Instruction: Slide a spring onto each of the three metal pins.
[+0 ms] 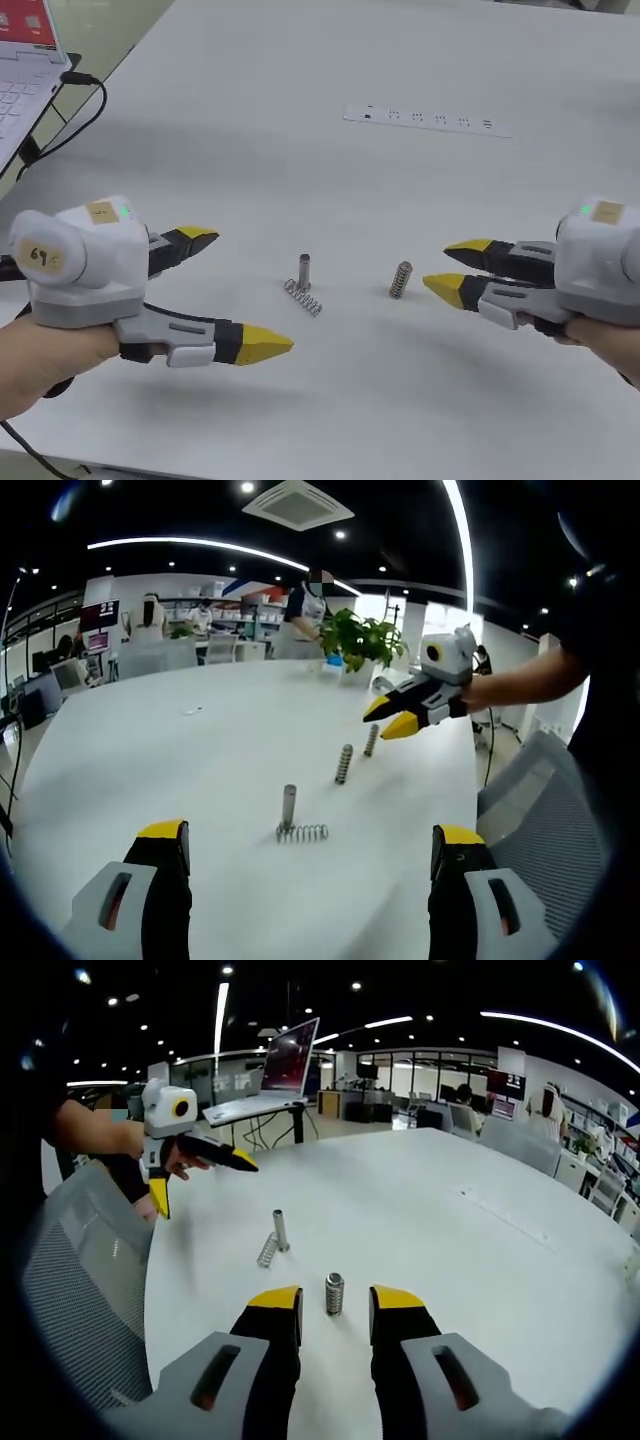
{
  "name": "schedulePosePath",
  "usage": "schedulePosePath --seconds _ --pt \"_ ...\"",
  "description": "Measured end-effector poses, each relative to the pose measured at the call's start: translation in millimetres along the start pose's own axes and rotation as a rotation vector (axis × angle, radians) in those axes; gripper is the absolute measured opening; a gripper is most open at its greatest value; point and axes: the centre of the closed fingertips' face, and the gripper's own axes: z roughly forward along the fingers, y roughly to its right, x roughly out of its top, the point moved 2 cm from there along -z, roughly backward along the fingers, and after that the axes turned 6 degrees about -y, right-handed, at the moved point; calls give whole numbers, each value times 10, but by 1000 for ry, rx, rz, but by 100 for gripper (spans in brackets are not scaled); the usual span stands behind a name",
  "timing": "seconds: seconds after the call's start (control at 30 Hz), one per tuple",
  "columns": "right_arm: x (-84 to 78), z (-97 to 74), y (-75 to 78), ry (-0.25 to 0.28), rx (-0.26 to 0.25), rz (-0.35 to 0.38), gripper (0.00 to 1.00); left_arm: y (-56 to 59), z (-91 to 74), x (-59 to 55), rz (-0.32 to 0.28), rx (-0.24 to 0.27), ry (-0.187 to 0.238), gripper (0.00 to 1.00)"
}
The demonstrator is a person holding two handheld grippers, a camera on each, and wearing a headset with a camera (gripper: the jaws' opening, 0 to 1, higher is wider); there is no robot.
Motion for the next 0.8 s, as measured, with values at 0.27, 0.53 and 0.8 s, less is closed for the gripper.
schedulePosePath --seconds 0.27,0.53,0.8 --pt "-71 -71 -80 1 7 10 25 -12 -4 12 -2 2 6 98" --pt "-234 -83 -147 -26 17 28 24 -7 -5 -13 -3 -3 -2 98" --pt "-389 -66 -218 -58 25 49 24 20 8 -22 -7 -11 -1 97"
